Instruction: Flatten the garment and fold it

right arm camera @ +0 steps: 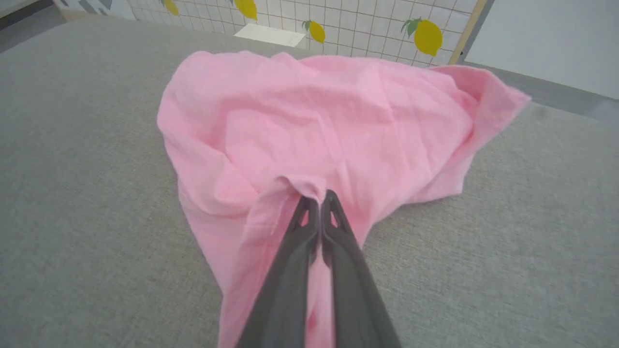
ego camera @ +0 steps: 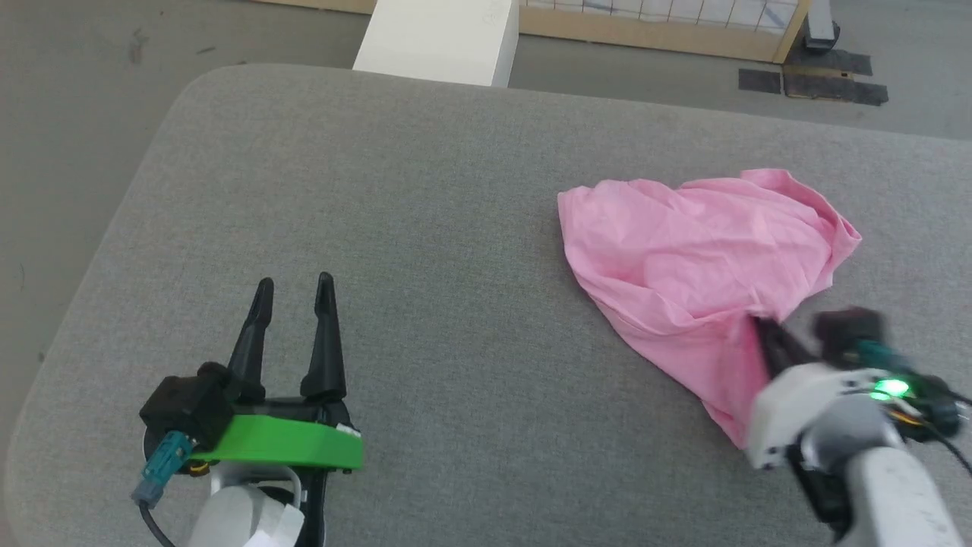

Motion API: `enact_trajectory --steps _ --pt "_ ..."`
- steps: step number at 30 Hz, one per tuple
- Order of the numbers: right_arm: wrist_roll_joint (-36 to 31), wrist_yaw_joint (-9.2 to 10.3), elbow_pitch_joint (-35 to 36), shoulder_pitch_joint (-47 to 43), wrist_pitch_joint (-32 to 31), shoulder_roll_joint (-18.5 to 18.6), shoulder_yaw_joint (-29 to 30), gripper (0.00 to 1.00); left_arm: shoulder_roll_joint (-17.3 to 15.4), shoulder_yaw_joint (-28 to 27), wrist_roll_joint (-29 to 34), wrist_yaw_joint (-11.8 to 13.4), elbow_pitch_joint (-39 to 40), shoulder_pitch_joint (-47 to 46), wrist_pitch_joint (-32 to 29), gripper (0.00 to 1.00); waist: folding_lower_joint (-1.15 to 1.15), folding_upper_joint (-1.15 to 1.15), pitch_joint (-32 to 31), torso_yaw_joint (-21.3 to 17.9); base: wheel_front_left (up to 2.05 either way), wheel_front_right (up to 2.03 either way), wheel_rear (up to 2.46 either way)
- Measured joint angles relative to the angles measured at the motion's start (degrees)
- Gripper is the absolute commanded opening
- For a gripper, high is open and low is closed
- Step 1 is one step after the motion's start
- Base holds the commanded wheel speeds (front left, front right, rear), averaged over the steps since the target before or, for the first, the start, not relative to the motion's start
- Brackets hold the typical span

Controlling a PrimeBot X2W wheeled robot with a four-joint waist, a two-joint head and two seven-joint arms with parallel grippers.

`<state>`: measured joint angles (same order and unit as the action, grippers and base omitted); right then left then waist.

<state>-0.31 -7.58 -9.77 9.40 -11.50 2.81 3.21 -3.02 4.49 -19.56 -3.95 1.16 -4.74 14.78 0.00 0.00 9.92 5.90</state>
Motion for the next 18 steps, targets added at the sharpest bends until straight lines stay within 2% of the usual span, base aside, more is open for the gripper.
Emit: enact_trajectory --steps 5,8,10,15,18 --pt "4.9 0.00 2.7 -2.8 -0.3 0.0 10.9 0.00 0.0 -0.3 0.2 0.0 -0.1 0.0 0.0 1.00 0.00 0.00 -1.0 -0.9 0.00 0.00 0.00" --pt "4.0 0.00 1.7 -3.8 -2.5 0.1 15.9 0.00 0.0 -0.3 0.3 0.0 -0.1 0.0 0.0 1.00 0.00 0.00 -1.4 -1.5 0.00 0.00 0.00" --pt "3.2 0.00 0.0 -4.5 -5.3 0.1 18.6 1.00 0.0 -0.2 0.3 0.0 -0.1 0.0 0.0 1.00 0.00 0.00 -1.6 -2.0 0.00 0.00 0.00" --pt "1.5 0.00 -1.5 -5.1 -6.4 0.1 23.0 1.00 0.0 -0.2 0.3 0.0 -0.1 0.0 0.0 1.00 0.00 0.00 -2.1 -2.9 0.00 0.00 0.00" --pt "1.9 0.00 -0.8 -5.0 -1.9 0.1 23.3 1.00 0.0 -0.2 0.4 0.0 -0.3 0.0 0.0 1.00 0.00 0.00 -2.4 -3.5 0.00 0.00 0.00"
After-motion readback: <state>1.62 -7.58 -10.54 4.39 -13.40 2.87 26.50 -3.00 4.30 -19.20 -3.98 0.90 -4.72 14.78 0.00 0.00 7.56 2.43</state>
